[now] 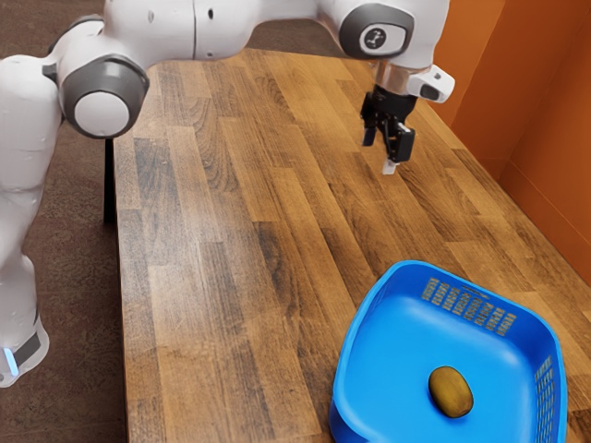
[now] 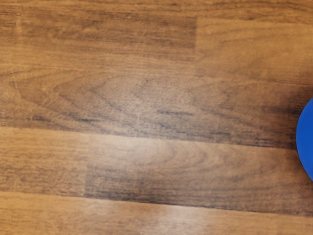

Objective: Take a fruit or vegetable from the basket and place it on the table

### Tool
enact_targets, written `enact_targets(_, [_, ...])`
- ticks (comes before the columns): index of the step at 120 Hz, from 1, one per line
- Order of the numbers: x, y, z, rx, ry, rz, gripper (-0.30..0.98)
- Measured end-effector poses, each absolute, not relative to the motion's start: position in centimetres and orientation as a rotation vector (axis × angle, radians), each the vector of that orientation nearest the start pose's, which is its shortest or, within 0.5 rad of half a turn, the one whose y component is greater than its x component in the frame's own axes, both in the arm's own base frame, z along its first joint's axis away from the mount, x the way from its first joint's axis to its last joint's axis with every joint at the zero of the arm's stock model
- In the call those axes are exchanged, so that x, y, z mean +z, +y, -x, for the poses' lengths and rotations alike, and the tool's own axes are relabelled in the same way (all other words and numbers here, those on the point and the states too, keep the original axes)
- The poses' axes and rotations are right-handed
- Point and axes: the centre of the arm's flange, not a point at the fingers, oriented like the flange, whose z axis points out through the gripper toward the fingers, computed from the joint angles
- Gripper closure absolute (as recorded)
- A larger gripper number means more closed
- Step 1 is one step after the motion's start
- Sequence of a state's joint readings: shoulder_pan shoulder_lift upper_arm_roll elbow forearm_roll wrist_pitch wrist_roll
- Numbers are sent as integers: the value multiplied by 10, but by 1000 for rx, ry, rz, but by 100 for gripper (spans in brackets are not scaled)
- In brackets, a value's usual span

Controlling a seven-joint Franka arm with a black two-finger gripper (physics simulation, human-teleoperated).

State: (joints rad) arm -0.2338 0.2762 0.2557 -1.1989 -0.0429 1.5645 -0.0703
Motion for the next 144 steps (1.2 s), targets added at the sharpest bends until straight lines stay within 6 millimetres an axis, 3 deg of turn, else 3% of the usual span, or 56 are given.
enact_targets(29, [640,-18,-635,-160,-198,3116,0])
enact_targets(43, [637,0,-638,-157,-283,3154,0])
enact_targets(48, [637,-24,-641,-176,-215,3164,0])
enact_targets(59, [615,-120,-648,-194,117,3156,0])
enact_targets(68, [597,-209,-630,-182,447,3096,0])
enact_targets(77, [585,-260,-612,-178,653,3024,0])
enact_targets(90, [580,-283,-603,-188,779,2960,0])
enact_targets(110, [566,-359,-556,-127,1035,2866,0])
enact_targets(117, [564,-376,-540,-96,1097,2830,0])
enact_targets(129, [563,-390,-525,-69,1162,2764,0])
enact_targets(144, [581,-362,-545,-135,1099,2759,0])
